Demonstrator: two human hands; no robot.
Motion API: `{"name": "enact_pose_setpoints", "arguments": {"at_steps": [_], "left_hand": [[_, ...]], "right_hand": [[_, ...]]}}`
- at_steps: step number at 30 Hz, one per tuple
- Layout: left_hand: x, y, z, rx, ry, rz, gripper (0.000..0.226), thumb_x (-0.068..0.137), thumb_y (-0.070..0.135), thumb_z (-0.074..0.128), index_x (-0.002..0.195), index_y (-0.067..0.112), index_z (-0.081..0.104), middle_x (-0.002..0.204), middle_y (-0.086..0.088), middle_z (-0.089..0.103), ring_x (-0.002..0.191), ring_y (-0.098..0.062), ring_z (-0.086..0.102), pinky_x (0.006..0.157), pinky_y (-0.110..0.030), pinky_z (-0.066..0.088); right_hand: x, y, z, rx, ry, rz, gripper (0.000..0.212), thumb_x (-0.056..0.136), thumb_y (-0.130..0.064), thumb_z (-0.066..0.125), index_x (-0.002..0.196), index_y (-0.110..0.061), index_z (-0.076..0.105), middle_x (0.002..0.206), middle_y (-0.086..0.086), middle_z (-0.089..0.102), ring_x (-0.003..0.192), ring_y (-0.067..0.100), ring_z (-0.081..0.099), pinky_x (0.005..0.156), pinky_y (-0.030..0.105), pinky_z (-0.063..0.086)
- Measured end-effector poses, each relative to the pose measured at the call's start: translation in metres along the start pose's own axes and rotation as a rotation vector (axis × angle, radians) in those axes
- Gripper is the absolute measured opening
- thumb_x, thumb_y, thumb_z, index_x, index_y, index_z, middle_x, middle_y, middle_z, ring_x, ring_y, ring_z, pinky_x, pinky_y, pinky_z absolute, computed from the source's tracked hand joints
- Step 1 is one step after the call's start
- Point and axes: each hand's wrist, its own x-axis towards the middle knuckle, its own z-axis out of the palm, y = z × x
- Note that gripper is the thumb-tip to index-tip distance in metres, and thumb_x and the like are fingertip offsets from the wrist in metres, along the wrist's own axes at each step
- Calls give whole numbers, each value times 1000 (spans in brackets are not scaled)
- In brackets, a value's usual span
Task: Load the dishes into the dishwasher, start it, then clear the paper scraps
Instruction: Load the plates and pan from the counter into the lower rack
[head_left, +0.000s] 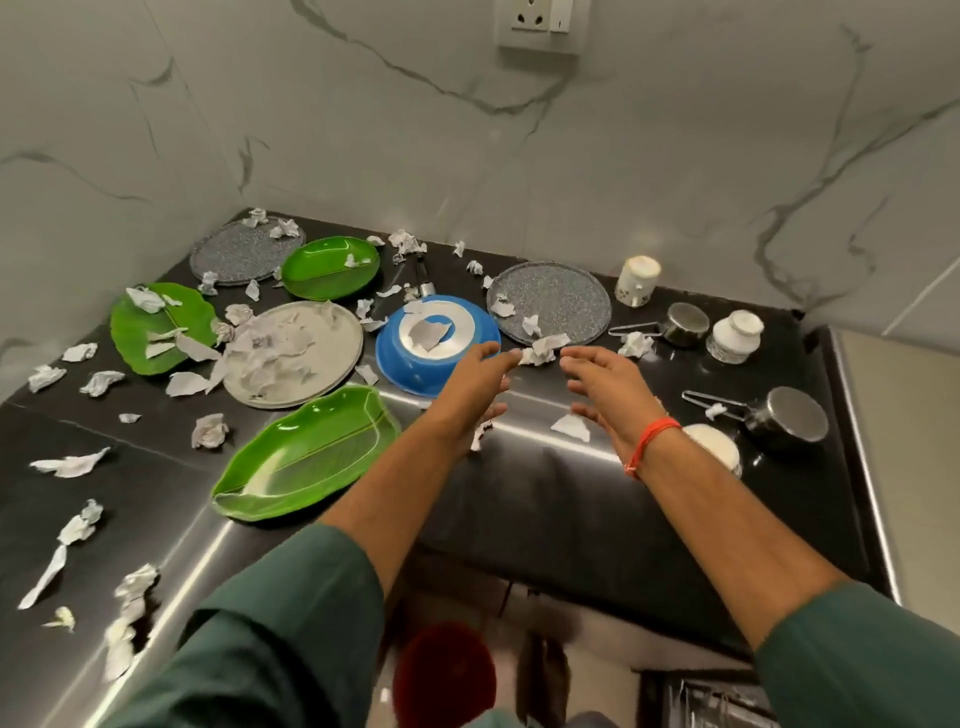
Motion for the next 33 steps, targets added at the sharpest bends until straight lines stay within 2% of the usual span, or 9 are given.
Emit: {"name": "enact_pose_setpoints", "arguments": {"at_steps": [5,9,11,14,18,21,26,30,33], "left_hand": [[54,11,29,-112,73,-60,32,100,34,58,128,25,47,121,3,52,120,-17,48,111,-44,41],[92,15,50,-79,137,-87,18,101,28,56,116,19,50,120,0,52,110,-17,49,102,-36,41],[110,14,57,-56,140,-79,32,99,31,57,125,12,54,126,-2,55,104,-15,52,95,-34,43],[131,13,68,-103,153,-73,55,97,35,61,144,13,46,142,-3,50,121,-18,49,106,-39,41],[155,13,73,-189,221,-91,54,94,30,64,141,12,44,129,-4,54,113,-18,51,107,-41,44],[161,21,74,-331,302,-140,36,94,26,64,123,17,45,91,2,47,80,-11,46,82,-31,45],[172,19,77,-396,349,-156,58,90,25,66,142,13,42,88,-2,53,73,-10,53,55,-23,43],[171,33,86,-281,306,-111,2,95,16,61,95,14,61,71,1,51,59,-8,48,50,-22,36],[169,46,80,-50,387,89,17,93,16,59,76,13,59,62,-2,54,60,-17,53,54,-29,45]], "right_hand": [[68,-6,-22,-273,-76,-31,20,95,-19,63,115,-17,66,107,5,67,85,8,57,71,23,45],[117,-3,-40,-800,-168,-166,39,93,-25,62,131,-15,60,124,9,65,111,21,61,98,31,45],[135,-2,-45,-961,-214,-233,50,93,-27,62,139,-12,54,138,11,58,126,25,54,104,31,39],[155,-7,-47,-1086,-299,-284,60,92,-27,61,147,-11,44,151,12,46,138,26,42,110,30,32],[173,-9,-50,-1115,-369,-239,68,90,-25,62,152,-12,37,155,12,40,141,27,39,113,33,32],[182,-6,-52,-1116,-406,-216,72,87,-26,64,152,-13,35,154,13,41,141,28,39,113,34,33],[183,-9,-56,-1015,-371,-281,72,86,-24,66,151,-15,37,152,11,42,139,26,40,111,30,32],[180,-18,-66,-872,-314,-277,73,81,-25,68,149,-23,41,148,4,48,131,22,49,105,29,39],[176,-26,-75,-772,-251,-293,69,84,-24,67,148,-21,42,145,5,51,129,23,50,101,26,38]]}}
